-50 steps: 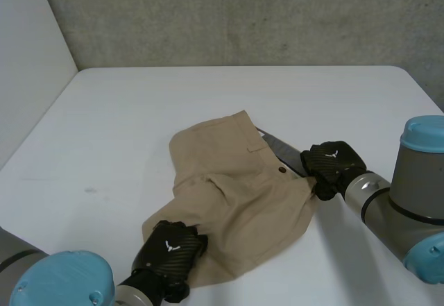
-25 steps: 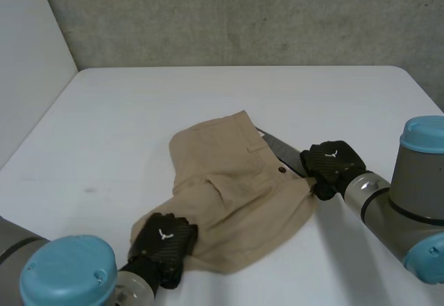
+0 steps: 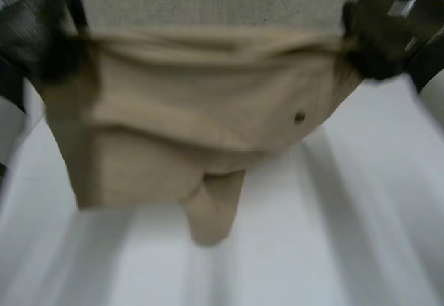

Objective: Fold the shorts.

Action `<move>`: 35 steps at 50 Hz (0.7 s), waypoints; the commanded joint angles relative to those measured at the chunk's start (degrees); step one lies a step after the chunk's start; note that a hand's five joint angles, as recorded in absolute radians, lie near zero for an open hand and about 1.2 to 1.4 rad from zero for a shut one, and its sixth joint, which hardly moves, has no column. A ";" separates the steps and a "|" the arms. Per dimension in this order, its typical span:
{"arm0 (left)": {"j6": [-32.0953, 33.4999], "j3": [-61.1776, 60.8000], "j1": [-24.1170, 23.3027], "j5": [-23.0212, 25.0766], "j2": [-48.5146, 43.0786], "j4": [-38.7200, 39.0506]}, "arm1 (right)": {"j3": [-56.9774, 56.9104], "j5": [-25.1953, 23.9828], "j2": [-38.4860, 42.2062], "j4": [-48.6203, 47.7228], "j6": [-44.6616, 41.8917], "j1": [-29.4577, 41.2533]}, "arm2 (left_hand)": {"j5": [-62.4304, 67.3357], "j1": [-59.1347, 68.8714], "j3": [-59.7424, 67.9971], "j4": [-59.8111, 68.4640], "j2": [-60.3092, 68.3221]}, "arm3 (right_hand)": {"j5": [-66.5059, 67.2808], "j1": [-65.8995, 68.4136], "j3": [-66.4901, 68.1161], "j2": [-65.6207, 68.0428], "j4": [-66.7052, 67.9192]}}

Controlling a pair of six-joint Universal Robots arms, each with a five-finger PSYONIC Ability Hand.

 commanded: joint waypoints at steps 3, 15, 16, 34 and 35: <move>0.45 18.41 -0.08 0.01 3.05 -5.55 | -10.39 1.09 -7.80 3.18 1.51 0.24 | 13.50 15.64 11.92 11.65 11.47 | 12.98 24.58 12.42 12.91 11.68; 0.36 18.79 0.54 4.40 -5.99 -7.41 | -11.10 1.62 -1.05 7.14 3.97 0.06 | 13.50 15.64 11.92 11.65 11.47 | 12.98 24.58 12.42 12.91 11.68; 0.36 18.17 0.45 4.49 -7.14 -7.32 | -10.93 1.62 0.70 7.32 3.97 0.06 | 13.50 15.64 11.92 11.65 11.47 | 12.98 24.58 12.42 12.91 11.68; 0.63 36.67 5.02 2.83 -41.68 10.49 | -14.52 6.26 27.35 -19.87 5.73 2.96 | 13.50 15.64 11.92 11.65 11.47 | 12.98 24.58 12.42 12.91 11.68; 0.72 38.45 5.11 2.47 -42.04 12.00 | -14.96 7.06 27.35 -22.53 5.47 3.14 | 13.50 15.64 11.92 11.65 11.47 | 12.98 24.58 12.42 12.91 11.68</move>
